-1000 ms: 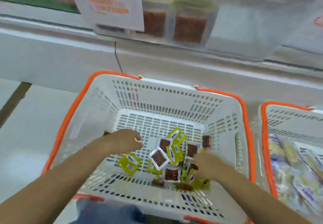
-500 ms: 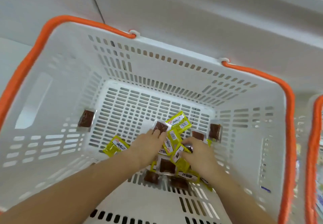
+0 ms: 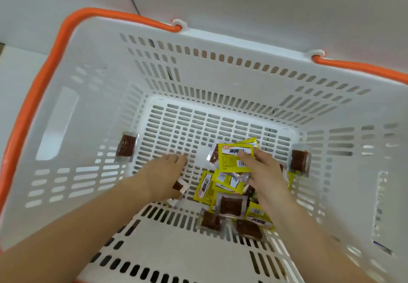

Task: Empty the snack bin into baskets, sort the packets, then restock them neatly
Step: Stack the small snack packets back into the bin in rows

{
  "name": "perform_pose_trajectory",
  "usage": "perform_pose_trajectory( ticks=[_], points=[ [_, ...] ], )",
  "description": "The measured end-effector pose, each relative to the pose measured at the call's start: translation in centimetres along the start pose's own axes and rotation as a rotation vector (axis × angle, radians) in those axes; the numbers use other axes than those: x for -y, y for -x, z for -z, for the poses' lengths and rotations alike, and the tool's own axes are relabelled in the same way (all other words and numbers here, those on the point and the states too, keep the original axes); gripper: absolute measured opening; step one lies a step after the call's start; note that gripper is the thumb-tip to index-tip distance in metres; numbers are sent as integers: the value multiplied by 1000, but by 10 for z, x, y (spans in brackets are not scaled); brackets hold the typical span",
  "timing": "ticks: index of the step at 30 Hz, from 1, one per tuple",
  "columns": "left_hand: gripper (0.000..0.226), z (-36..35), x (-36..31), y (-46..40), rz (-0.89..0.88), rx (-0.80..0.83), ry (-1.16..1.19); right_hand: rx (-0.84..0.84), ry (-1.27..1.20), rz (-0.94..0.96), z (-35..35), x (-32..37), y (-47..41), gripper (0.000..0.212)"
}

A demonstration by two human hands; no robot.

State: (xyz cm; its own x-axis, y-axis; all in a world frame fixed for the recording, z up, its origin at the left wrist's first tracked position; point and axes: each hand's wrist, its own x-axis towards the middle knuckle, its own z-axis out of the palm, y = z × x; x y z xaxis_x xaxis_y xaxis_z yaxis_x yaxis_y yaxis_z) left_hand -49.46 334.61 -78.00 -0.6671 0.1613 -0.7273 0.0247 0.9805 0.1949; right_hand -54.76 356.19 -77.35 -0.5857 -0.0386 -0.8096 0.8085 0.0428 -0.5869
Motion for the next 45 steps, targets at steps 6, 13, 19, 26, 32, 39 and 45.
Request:
perform_pose_trajectory(
  ticks=[6,13,19,26,32,39,45],
  points=[
    [25,32,-32,-3,177,-57,1337,1,124,59,-13,-7,11,45],
    [10,40,-50,-18,88,-375,1259,171,-22,-35,-4,-4,15,39],
    [35,50,-36,-16,-180,-295,1225,162,-249,-58,2,3,13,34],
    [34,46,-43,-19,-113,-172,1288,245,-211,-148,1,1,15,36],
    [38,50,-21,-17,34,199,1361,159,-24,4,2,10,21,42],
    [39,39,-28,-24,207,288,1749,23,299,643,-11,10,37,35],
    [33,36,-33,-25,308,270,1974,163,386,536,-10,4,32,49]
  ],
)
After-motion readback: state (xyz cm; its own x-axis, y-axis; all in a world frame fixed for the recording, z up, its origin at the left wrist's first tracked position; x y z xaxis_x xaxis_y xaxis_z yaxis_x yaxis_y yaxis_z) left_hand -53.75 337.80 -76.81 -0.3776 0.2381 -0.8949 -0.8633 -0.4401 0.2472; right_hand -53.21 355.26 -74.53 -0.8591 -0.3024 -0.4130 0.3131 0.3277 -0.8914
